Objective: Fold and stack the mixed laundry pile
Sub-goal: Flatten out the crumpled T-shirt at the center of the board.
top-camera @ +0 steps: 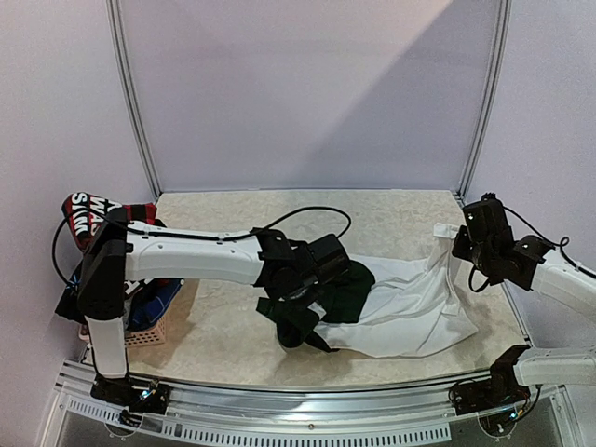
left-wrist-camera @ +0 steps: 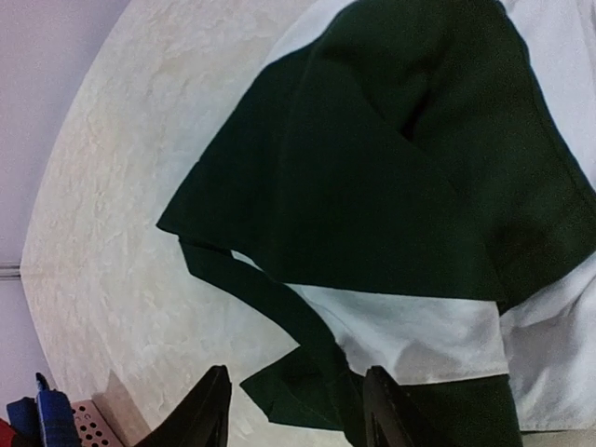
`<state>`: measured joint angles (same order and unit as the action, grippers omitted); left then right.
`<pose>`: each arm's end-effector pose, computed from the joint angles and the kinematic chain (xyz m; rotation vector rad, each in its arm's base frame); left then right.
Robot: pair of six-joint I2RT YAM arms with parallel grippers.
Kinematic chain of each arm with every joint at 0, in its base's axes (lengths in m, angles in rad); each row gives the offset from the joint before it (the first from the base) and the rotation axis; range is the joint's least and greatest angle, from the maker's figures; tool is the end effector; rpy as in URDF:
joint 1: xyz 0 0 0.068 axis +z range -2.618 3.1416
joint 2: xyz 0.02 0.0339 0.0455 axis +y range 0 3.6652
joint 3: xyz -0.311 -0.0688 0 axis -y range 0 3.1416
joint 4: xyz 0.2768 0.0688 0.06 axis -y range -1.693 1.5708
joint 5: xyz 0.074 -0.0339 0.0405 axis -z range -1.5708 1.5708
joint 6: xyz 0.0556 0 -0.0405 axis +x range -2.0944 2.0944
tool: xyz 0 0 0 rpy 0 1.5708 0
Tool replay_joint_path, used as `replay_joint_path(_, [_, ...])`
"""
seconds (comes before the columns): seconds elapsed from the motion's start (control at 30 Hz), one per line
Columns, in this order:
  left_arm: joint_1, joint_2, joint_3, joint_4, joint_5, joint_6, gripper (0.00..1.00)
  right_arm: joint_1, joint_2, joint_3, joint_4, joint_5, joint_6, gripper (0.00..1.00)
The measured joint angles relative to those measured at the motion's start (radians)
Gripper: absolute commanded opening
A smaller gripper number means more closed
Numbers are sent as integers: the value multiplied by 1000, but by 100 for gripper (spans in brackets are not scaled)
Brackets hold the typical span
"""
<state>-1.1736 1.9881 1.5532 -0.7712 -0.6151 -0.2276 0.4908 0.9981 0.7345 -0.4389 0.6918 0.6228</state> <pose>0.2094 -0.4163 0.2240 0.9918 2.2543 0.3047 0.2138 0.0741 0.2852 0.4806 2.0382 -0.1258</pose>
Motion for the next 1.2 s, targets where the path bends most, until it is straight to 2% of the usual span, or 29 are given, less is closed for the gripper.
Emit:
replay_joint_path(0.1, [0, 4, -30, 46, 47, 2, 40, 0, 0, -14, 14, -13, 0, 0])
replay_joint_path(0.2, [0, 18, -30, 103, 89, -1, 38, -1, 4, -14, 32, -21, 0, 0])
replay_joint_path(0.47, [0, 122, 40, 146, 132, 1, 46, -1, 5, -33, 66, -38, 0, 0])
replay_joint_path(0.77, [3, 167, 98, 118, 90, -58, 46, -1, 5, -44, 82, -56, -1, 0])
replay_joint_path(0.93, [8, 122, 8, 125, 93, -153, 46, -1, 5, -48, 90, -65, -1, 0])
replay_joint_path(1.07, [37, 68, -112, 191, 156, -239, 46, -1, 5, -53, 100, -74, -3, 0])
replay_joint_path(1.2, [58, 64, -163, 283, 202, -283, 45, -1, 5, -55, 105, -78, -4, 0])
